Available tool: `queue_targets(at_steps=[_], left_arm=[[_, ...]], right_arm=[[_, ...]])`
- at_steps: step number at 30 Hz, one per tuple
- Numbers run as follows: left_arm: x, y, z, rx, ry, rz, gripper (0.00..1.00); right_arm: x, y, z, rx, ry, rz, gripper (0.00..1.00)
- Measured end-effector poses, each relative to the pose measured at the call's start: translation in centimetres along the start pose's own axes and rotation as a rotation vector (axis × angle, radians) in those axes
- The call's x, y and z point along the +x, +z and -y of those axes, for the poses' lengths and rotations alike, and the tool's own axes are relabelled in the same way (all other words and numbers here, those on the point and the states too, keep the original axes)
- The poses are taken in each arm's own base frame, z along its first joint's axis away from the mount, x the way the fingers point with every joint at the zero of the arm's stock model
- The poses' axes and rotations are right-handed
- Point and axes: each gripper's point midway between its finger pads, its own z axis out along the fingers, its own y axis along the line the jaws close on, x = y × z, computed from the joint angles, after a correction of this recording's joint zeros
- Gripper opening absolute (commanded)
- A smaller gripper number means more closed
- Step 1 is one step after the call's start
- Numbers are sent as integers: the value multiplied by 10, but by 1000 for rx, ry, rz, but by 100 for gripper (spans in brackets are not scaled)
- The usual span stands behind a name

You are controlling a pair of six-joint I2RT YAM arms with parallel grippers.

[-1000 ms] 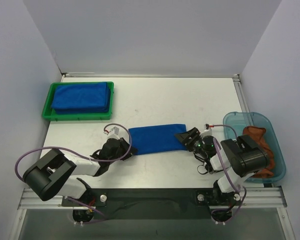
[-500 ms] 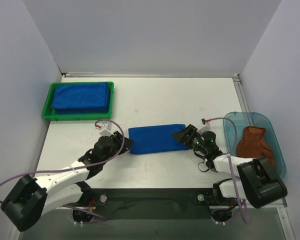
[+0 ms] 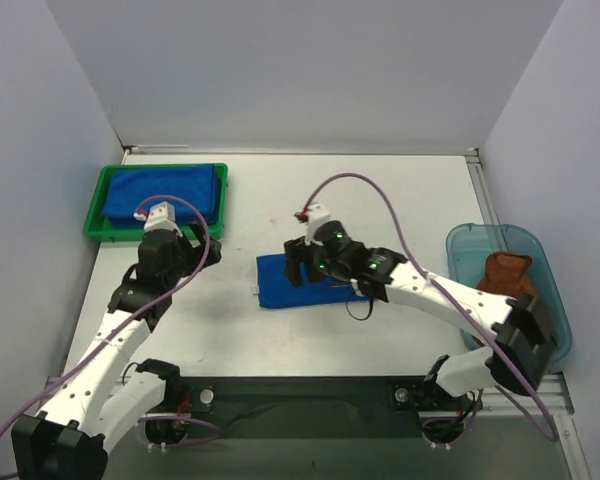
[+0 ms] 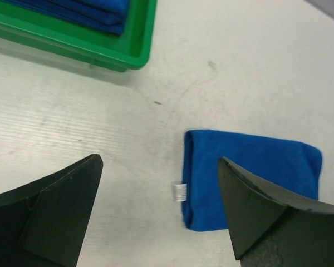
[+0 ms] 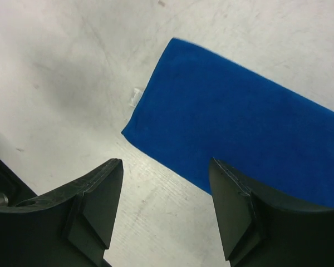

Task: Fold and stack the towels
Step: Fold the towel

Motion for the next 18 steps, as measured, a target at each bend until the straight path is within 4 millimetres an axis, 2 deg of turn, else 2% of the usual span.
queue_targets(at_steps=[3,9,14,18], left_arm=[[-6,-4,-18,-51,56,-15,97],[2,-9,-43,-115,146,-64,98],[11,-11,-54,-142,189,-94,98],[12,-11,-55,-146,201,-100,97]], right_arm=[[25,25,-23,38,-141,-138,60],[71,71,-51,100,-364,-331,53],[90,95,-55,137,-449,-399,52],[93,109,-54,159,-472,-417,51]])
